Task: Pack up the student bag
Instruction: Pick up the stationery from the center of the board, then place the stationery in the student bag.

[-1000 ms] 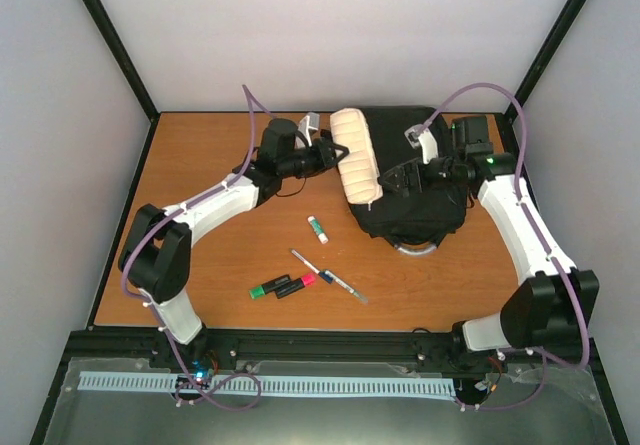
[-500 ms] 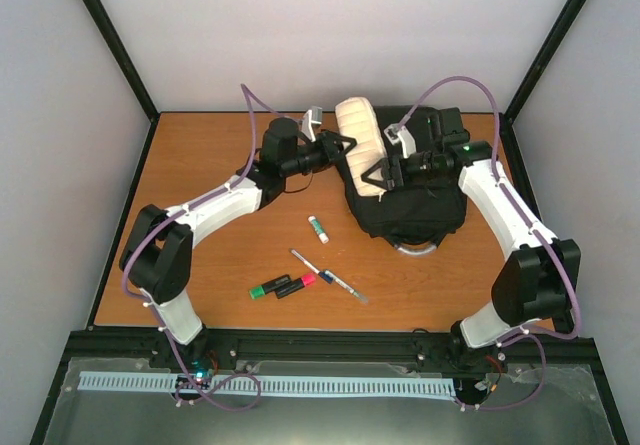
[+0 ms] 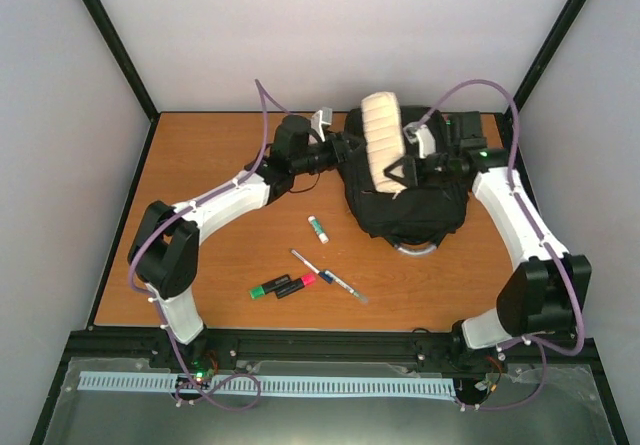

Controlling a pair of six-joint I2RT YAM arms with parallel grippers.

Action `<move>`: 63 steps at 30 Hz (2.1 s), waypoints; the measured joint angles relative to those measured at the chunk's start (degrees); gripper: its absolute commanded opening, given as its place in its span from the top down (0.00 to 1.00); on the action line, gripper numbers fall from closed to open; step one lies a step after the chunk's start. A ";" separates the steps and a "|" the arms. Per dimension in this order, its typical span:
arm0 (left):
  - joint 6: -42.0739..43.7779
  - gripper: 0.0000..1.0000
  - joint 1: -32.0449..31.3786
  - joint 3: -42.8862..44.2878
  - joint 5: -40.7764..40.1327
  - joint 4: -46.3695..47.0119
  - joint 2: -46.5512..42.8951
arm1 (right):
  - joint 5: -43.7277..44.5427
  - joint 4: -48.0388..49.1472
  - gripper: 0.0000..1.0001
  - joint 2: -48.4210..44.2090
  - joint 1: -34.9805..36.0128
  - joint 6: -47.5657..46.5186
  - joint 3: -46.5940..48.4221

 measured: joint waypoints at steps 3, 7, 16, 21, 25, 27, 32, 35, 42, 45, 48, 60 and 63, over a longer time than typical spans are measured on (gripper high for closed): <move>5.33 0.41 -0.79 1.86 -2.56 -6.47 0.17 | 2.25 -0.31 0.78 -3.61 -5.27 -2.51 -2.99; 16.44 0.42 -3.58 6.78 -7.30 -16.11 1.53 | 6.99 -1.73 0.80 -10.08 -14.80 -8.07 -7.48; 44.52 0.42 -16.87 19.74 -14.69 -32.96 9.44 | 23.19 -9.38 0.81 -14.64 -20.65 -20.50 -12.81; 54.90 0.36 -21.00 25.03 -17.05 -39.71 15.37 | 29.31 -11.63 0.81 -14.71 -20.81 -22.97 -13.75; 60.15 0.36 -21.86 28.15 -17.44 -44.59 19.19 | 34.34 -13.05 0.80 -15.08 -20.87 -25.42 -13.75; 62.07 0.36 -21.84 29.27 -17.70 -46.60 20.70 | 35.95 -13.90 0.80 -15.30 -20.87 -26.40 -13.77; 65.31 0.36 -21.73 30.21 -20.15 -48.72 23.10 | 37.88 -15.65 0.79 -15.89 -20.92 -27.78 -13.81; 66.84 0.37 -21.73 30.14 -22.32 -48.76 23.19 | 37.88 -16.68 0.79 -15.93 -20.92 -27.98 -13.81; 69.81 0.43 -21.73 31.15 -29.81 -48.54 26.49 | 37.33 -18.12 0.79 -16.04 -20.92 -28.89 -14.12; 70.29 0.61 -21.73 31.78 -32.26 -48.17 29.09 | 37.27 -18.73 0.80 -16.46 -20.92 -29.29 -14.64; 70.75 0.83 -21.73 32.30 -33.35 -47.67 30.05 | 37.27 -19.71 0.80 -17.03 -20.92 -29.49 -14.69; 69.35 0.99 -21.55 34.62 -32.74 -46.60 28.44 | 38.16 -24.22 0.82 -19.12 -20.92 -30.75 -15.80; 67.45 0.99 -21.14 34.99 -32.17 -45.55 27.23 | 38.07 -26.80 0.82 -19.26 -20.92 -31.28 -15.19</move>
